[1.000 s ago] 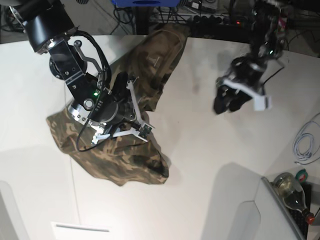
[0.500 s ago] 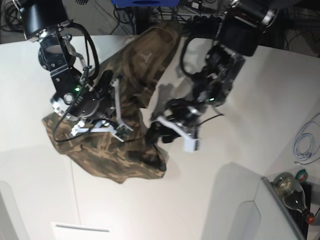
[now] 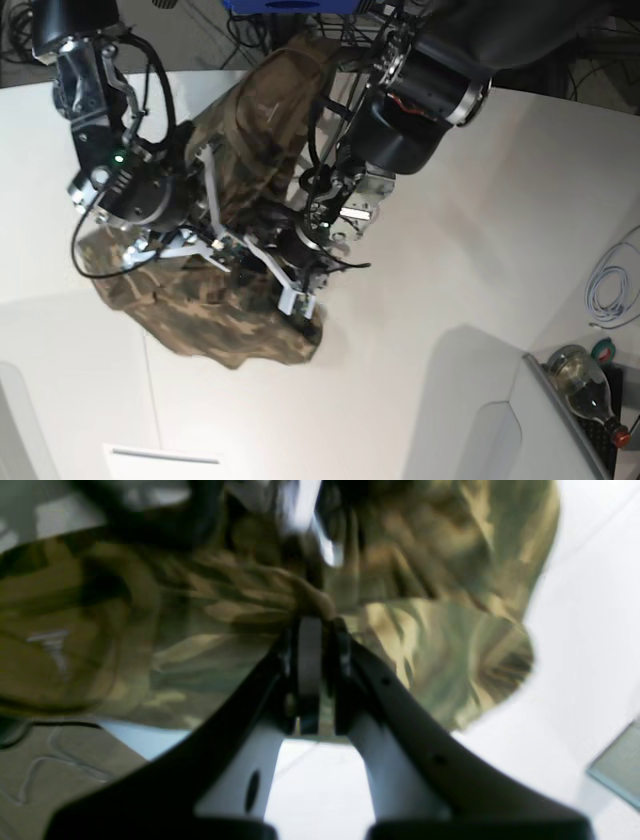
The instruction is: Layout the t-shirt on the table in an organized manner, then fold the t-shirt properly
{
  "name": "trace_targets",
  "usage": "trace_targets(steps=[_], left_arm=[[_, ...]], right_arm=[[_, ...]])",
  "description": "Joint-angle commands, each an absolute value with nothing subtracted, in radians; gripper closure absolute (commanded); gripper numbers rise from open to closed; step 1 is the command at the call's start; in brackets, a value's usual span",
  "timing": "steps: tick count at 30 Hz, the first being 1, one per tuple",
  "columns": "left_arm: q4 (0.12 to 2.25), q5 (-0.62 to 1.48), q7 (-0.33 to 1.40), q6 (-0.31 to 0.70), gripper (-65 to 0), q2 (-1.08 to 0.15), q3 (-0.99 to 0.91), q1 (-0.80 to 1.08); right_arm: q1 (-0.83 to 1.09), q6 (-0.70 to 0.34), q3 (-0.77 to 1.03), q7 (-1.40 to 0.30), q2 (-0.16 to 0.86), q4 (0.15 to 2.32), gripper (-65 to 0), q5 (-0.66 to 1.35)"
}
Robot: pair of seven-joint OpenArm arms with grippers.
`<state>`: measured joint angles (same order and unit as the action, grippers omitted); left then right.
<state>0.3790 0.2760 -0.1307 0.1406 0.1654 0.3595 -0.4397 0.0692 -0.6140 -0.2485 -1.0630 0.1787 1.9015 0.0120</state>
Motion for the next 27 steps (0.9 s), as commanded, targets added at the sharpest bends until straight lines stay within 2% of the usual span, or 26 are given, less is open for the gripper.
trace_targets(steps=[1,6,11,14,19,24,25,27], left_arm=[[0.344,0.271,-0.090,0.064,-33.4,0.157,0.358,-0.461],[0.320,0.120,-0.102,0.001,-33.4,0.140,0.354,-0.444],[0.420,0.090,-0.097,-0.001,-33.4,0.082,0.346,-0.384],[0.515,0.151,-0.094,-0.001,-33.4,0.030,0.346,-0.360],[0.588,0.237,-0.082,-0.001,-33.4,-0.002,0.348,-0.386],[0.753,0.243,0.027,-0.001,-33.4,0.002,0.344,-0.400],[0.812,0.243,0.047,-0.001,-33.4,-0.001,0.343,-0.394],[0.960,0.245,0.107,-0.001,-33.4,-0.010,0.306,-0.355]], right_arm=[[0.059,-0.615,-0.234,-1.050,0.180,1.925,-1.5,0.007],[0.087,-0.624,-0.108,-1.049,0.180,1.943,-1.4,0.008],[0.088,-0.698,0.076,-0.998,0.226,1.880,-1.2,0.004],[0.059,-0.698,0.165,-0.920,0.259,1.741,-1.1,0.004],[-0.044,-0.698,0.246,-0.769,0.308,1.377,-0.8,0.004],[-0.111,-0.698,0.348,-0.742,0.309,1.277,-1.7,0.002],[-0.116,-0.698,0.355,-0.742,0.309,1.283,-2.6,0.002],[-0.114,-0.698,0.364,-0.759,0.309,1.325,-9.0,0.002]])
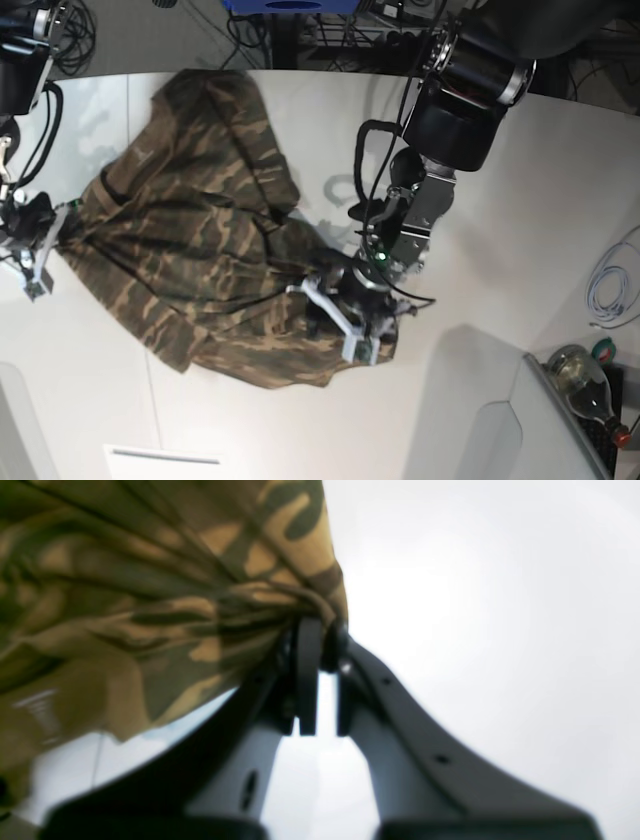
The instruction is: Layout the t-shirt on the table in an organized manner, then fold the t-shirt properly
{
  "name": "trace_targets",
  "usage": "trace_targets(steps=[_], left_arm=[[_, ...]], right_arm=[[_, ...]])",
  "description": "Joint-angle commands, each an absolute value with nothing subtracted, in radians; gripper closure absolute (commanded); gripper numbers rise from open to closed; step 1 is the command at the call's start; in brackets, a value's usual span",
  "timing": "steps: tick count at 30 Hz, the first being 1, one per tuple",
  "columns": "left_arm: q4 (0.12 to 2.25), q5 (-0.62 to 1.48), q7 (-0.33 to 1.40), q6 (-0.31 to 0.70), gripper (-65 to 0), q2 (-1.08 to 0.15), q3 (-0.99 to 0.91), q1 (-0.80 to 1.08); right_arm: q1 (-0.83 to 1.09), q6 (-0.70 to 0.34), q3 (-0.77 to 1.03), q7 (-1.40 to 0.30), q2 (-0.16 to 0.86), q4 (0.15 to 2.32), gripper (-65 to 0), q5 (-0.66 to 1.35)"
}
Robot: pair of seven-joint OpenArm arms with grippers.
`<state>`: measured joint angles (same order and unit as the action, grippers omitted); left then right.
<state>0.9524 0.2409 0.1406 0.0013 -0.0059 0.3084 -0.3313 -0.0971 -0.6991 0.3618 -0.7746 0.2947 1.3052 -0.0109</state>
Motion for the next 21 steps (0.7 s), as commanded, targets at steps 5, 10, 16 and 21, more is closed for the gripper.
trace_targets(steps=[5,10,16,21], left_arm=[[1.336,0.245,0.295,0.008,-33.4,-0.045,0.054,-0.176],[1.431,0.245,0.331,0.168,-33.4,-0.104,-0.222,0.041],[1.432,0.245,0.331,0.357,-33.4,-0.110,-0.538,0.220],[1.428,0.245,0.337,0.403,-33.4,-0.104,-0.648,0.255]], right_arm=[[-0.024,-0.698,0.367,-0.888,0.291,1.610,-40.5,0.008],[0.151,-0.698,0.378,-0.903,0.094,1.885,-48.9,0.004],[0.243,-0.538,0.378,-0.840,-0.130,1.857,-49.4,-0.090],[0.291,-0.363,0.291,-0.812,-0.136,1.788,-49.4,-0.071]])
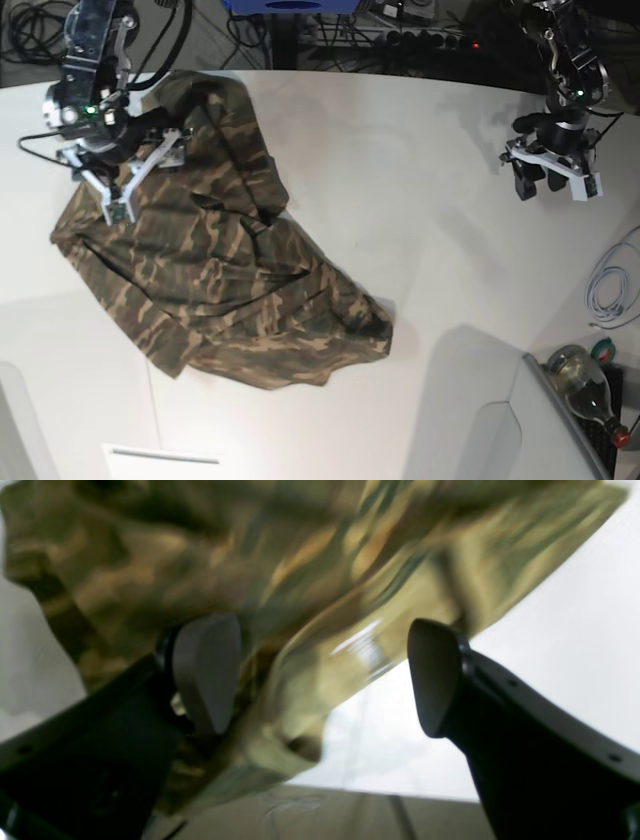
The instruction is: Layout the t-shirt on the table in an organized manner, then fold the t-shirt properly
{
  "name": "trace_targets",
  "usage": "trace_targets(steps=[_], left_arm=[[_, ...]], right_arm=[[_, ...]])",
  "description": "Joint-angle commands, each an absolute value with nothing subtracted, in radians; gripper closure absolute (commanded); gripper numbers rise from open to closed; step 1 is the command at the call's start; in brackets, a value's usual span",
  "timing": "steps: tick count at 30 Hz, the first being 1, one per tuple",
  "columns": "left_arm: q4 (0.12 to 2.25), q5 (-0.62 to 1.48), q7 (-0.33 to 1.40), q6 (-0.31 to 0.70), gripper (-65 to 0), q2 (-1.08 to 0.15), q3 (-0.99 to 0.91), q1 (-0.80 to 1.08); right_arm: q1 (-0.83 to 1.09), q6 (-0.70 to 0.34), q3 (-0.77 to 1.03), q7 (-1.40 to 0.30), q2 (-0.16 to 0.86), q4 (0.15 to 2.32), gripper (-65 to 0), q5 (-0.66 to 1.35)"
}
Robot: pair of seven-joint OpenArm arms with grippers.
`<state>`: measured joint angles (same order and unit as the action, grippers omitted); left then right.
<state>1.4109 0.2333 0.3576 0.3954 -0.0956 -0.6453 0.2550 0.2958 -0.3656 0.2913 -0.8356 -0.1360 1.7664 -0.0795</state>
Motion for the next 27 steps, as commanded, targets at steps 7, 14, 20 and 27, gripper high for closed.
trace_targets(steps=[7,14,20,27], left_arm=[[1.428,0.245,0.337,0.404,-33.4,-0.101,-0.650,0.263],[1.428,0.245,0.337,0.406,-33.4,-0.104,-0.552,0.266],[1.428,0.245,0.337,0.406,-33.4,-0.101,-0.311,0.266],[1.349,0.245,0.337,0.401,-33.4,-0.065,0.015,0.136]], right_arm=[[0.338,-0.343,0.225,-0.812,-0.136,1.762,-48.9,-0.071],[0.338,-0.305,0.234,-0.855,-0.136,1.712,-24.8,-0.070],[0.374,-0.305,0.257,-0.855,-0.136,1.874,-2.3,-0.070],[0.394,-0.305,0.346,-0.855,-0.133,1.922,-0.3,-0.070]])
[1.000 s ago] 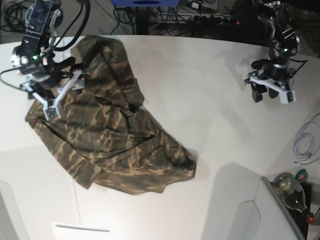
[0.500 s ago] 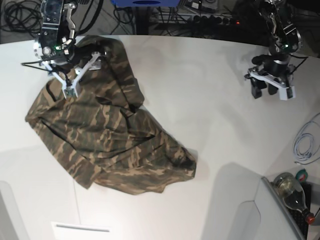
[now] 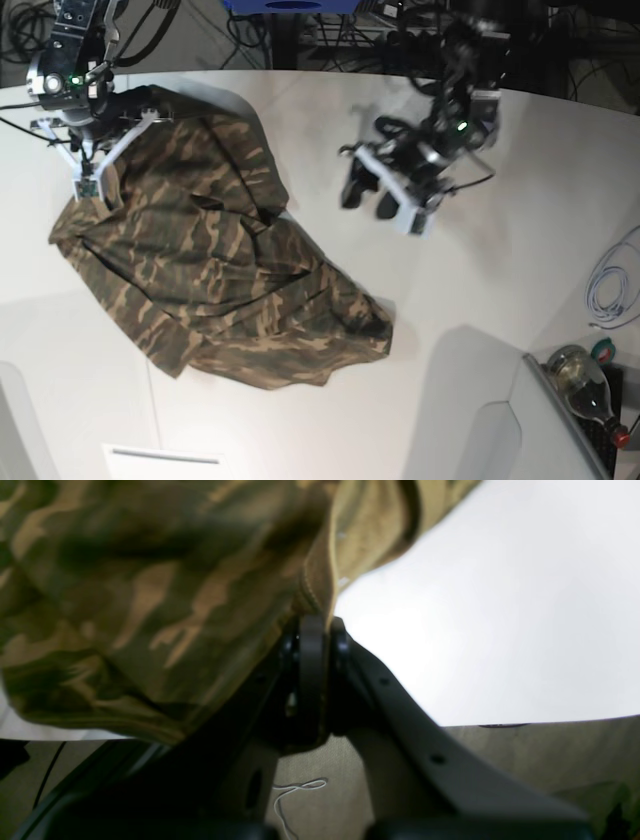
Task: Layout the t-shirt on the table in an organized manner, then fold the t-shirt properly
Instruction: 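Grasp the shirt hem with the left gripper and drag it toward the right gripper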
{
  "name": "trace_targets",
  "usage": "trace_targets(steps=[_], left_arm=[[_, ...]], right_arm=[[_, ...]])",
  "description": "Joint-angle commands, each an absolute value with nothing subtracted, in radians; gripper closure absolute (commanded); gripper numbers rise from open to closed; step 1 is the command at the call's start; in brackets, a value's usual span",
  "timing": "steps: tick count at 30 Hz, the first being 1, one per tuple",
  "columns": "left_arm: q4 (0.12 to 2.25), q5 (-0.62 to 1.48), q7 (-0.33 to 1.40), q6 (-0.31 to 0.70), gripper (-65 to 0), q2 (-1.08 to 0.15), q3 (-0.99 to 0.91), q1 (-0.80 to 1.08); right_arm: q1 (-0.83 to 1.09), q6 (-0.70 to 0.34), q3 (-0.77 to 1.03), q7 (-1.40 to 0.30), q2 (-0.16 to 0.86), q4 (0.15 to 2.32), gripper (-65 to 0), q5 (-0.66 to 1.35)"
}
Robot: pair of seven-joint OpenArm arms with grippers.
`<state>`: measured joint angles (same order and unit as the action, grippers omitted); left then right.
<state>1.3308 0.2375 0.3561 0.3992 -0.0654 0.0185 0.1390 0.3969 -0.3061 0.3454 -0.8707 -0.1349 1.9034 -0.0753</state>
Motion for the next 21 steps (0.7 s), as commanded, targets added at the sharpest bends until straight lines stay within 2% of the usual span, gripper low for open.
trace_targets(steps=[1,6,10,14,17,21], left_arm=[[1.302,0.240,0.338,0.401,-33.4,-0.050,0.035,0.099],[0.947,0.242,0.331,0.401,-33.4,-0.019,0.124,-0.128],[0.705,0.242,0.263,0.401,-33.4,0.062,0.163,-0.335],[0.590,0.242,0.156,0.401,-33.4,0.157,0.163,-0.507],[0.549,0.265,0.071,0.401,-33.4,0.157,0.162,-0.604],[0.570,0.555,0.024,0.400,-33.4,0.157,0.286,-0.699]], right_arm=[[0.395,-0.305,0.355,-0.855,-0.133,1.922,-0.3,-0.070],[0.398,-0.320,0.374,-0.855,-0.127,1.928,-0.3,-0.070],[0.412,-0.415,0.374,-0.855,-0.125,1.929,-0.2,-0.074],[0.417,-0.430,0.374,-0.857,-0.116,1.929,-0.2,-0.074],[0.424,-0.430,0.374,-0.857,-0.090,1.929,-0.2,-0.073],[0.427,-0.430,0.374,-0.865,-0.047,1.923,-0.2,-0.073]])
